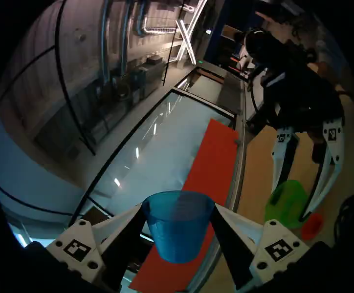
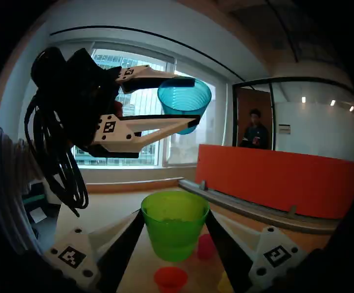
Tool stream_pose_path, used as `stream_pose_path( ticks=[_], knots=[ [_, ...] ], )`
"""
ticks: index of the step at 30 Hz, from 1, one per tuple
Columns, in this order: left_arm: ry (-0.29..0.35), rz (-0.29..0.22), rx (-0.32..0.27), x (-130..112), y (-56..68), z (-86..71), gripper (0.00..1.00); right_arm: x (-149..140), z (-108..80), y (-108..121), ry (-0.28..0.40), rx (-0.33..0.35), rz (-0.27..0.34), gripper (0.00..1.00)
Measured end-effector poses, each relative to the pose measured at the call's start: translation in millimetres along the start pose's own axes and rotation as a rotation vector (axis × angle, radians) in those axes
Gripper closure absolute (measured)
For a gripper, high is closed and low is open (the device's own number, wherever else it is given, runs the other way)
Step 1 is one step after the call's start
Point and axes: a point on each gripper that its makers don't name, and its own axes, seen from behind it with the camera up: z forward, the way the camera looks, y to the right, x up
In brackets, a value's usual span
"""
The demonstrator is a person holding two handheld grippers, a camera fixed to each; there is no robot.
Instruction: Pour water
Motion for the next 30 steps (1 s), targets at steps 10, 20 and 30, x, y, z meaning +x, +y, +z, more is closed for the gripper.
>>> stream_pose_path(
  ticks=[10,20,30],
  knots=[
    [-0.019,-0.343,-0.004,-17.9,0.8,0.2,0.12,4.0,-4.3,-2.7,0.004,-0.005,0.003,0.1],
    [-0.033,-0.688,-0.016,-37.9,-5.8,1.4,0.12,6.7,-7.4,-4.4,0.011,-0.012,0.014,0.1],
    [-0.031,-0.915,-0.018,-52.5,-11.5,3.7,0.12,10.8,-8.5,-7.4,0.013,-0.015,0.014,0.1]
  ],
)
